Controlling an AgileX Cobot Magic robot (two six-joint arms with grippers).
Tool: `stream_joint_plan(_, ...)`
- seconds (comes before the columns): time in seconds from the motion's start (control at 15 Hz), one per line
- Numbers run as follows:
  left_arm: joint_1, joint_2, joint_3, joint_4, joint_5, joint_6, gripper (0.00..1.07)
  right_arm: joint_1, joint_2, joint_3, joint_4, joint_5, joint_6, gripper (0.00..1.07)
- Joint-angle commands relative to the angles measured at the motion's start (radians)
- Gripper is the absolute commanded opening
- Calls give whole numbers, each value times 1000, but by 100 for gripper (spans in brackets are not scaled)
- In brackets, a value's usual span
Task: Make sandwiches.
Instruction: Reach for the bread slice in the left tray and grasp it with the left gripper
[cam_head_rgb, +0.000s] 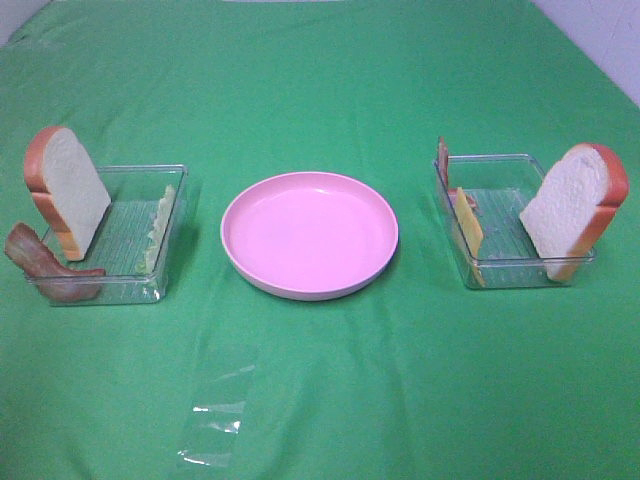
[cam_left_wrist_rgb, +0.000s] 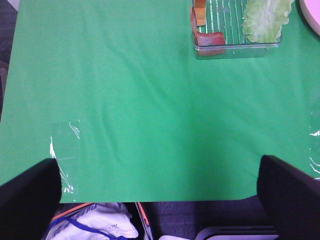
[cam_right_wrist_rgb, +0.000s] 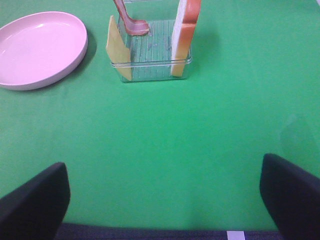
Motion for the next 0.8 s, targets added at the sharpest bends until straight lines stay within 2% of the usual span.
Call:
stream_joint_plan(0.07,0,495,-301,0,94,64,99,1,-33,4,-5,-6,-3,98)
stream_joint_plan(0.13,-5,626,-408,-13,94,77,99,1,-33,4,-5,-6,-3,98)
stream_joint_plan(0.2,-13,681,-451,-16,94,78,99,1,-33,4,-5,-6,-3,98)
stream_joint_plan(0.27,-43,812,-545,-7,94,77,99,1,-33,4,-5,-6,-3,98)
stream_joint_plan(0.4,-126,1018,-708,64,94,22,99,1,-33,4,-5,-6,-3,98)
stream_joint_plan(0.47,-159,1157,-808,85,94,-40,99,1,-33,4,-5,-6,-3,98)
stream_joint_plan(0.67,-170,1324,-927,61,94,-55,99,1,-33,4,-5,-6,-3,98)
stream_joint_plan(0.8,-170,1398,-962,61,94,-55,99,1,-33,4,-5,-6,-3,98)
